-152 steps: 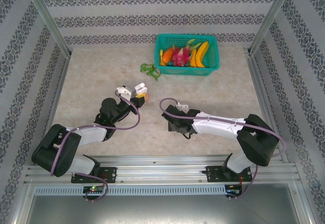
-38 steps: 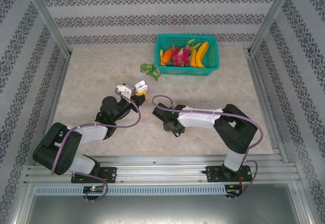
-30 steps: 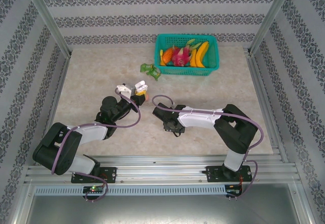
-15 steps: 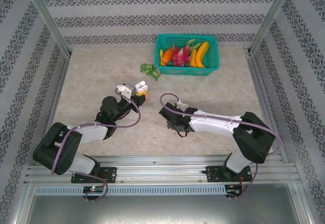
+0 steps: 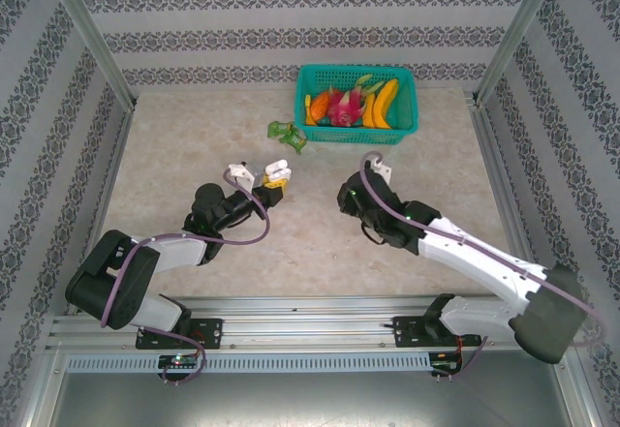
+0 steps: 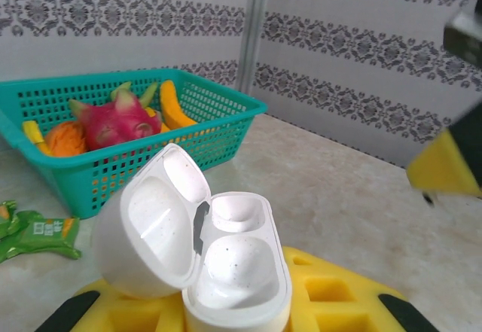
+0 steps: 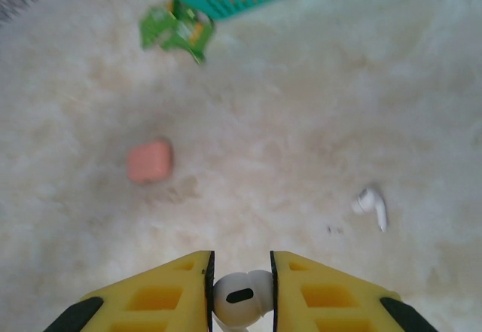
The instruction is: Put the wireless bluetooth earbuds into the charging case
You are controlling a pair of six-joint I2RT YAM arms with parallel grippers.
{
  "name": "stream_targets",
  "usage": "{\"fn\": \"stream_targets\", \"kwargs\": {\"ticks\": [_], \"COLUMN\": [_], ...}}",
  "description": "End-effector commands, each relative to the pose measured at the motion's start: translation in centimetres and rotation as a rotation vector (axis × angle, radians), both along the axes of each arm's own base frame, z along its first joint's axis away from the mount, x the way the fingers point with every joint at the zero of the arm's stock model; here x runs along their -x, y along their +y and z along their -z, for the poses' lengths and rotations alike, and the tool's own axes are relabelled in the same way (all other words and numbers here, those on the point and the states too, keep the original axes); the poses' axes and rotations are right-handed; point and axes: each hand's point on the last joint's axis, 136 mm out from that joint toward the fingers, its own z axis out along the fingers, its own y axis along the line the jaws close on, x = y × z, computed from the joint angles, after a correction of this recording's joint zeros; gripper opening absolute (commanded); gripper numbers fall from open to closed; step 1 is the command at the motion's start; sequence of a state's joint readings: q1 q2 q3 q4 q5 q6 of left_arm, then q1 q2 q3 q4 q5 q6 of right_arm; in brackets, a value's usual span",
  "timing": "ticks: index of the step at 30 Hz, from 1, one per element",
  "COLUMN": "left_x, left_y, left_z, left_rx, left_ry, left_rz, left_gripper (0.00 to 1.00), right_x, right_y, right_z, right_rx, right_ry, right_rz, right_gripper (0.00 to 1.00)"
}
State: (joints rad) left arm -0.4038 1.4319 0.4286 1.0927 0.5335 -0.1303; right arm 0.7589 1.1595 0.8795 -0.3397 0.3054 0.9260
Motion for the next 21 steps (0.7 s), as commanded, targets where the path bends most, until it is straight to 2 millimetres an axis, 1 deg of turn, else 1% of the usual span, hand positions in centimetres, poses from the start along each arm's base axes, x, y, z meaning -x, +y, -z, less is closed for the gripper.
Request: {"fn": "stream_targets", "kwargs": {"ticks": [1,6,9,15,21], "left_x": [0.6,1.3,1.3,0.2,-0.4], "left_y": [-1.3,-3.2,-4.2,-4.6,-5.1], "left_z": [-3.4,-4.6,-5.1,-6.5,-8.8], "left_rx": [0.017,-0.044,-0.112,-0.203,-0.255], "left_ry": [-0.13,-0.197,-0.247,-0.37,-0.481], "left_rz": [0.084,0.132,0.127,0.034,-0.029], "left_gripper": [0.0,0.0,0.0,0.0,0.0], "right_x": [-1.3,-2.1,-2.4,-2.3,-1.9], "right_y": [0.5,1.1,1.4,2.3,3.2], "right_z": [-5.2,-10.3,-12.6,-15.9,-18.0], "right_rx": [-0.056,-0.15,-0.204,-0.284,-0.363], "right_ry": [-0.155,-0.295,-0.371,-0.489,-0.601], "right_rz": [-0.061,-0.118,-0.14,-0.192,-0.252], "right_gripper": [0.25,0.25,0.25,0.25,0.25]}}
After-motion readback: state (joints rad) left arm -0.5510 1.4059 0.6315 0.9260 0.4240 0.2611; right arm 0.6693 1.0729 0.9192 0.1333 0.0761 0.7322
